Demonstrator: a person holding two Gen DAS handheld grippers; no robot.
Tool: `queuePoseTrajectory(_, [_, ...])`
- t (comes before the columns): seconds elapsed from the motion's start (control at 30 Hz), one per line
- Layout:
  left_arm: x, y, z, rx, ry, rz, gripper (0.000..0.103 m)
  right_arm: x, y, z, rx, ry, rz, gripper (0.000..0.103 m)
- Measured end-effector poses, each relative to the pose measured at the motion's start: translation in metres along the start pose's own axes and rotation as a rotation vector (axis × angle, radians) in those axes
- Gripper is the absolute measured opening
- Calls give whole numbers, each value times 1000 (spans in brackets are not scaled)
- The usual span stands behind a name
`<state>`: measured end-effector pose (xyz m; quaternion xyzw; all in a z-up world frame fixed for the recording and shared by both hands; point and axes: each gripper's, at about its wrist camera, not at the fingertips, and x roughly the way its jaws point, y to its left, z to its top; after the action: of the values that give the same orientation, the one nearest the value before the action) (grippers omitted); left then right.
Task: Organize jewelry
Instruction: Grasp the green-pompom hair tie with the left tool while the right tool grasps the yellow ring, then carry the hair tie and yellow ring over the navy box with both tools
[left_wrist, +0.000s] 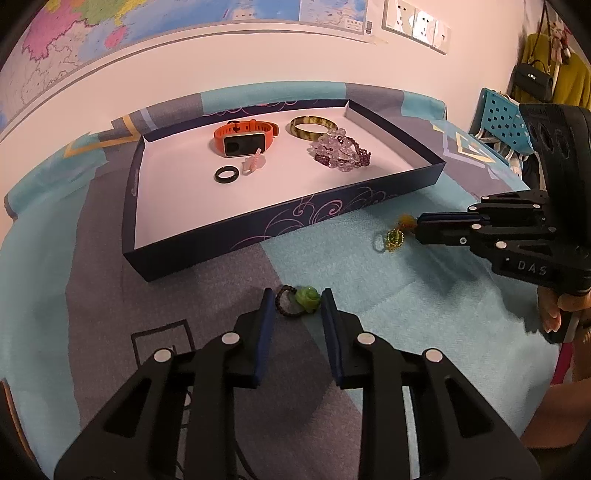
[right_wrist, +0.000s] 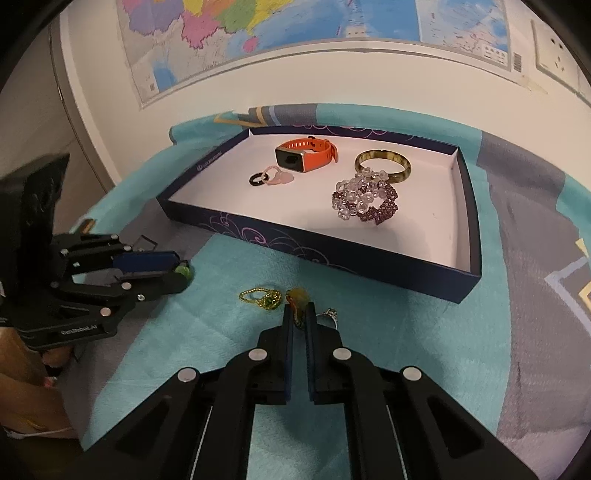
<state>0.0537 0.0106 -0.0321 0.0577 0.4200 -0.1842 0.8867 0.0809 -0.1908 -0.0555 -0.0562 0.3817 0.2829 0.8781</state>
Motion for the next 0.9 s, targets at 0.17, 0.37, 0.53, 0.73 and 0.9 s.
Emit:
queuePoseTrajectory(0.17, [-2,-1,-1,-8,1,-3,25,-10,-5,0,42,-29,39,2])
queuePoseTrajectory(0.37, [-7,-2,0,-19,-13,-20,25,-20,-7,1,65,-55,67,2])
queuePoseTrajectory(0.53, [-17,-2,4,-26,-39,-31,25,-27,-8,4,74,-77,71,2])
queuePoseTrajectory(0.73, [-24,-1,11,-34,-64,-33,25,-33,-9,8,79,-103,75,2])
queuePoseTrajectory(0.9, [-26,-2,14,-37,-76,-34,25,-34,-10,10,82,-114,75,2])
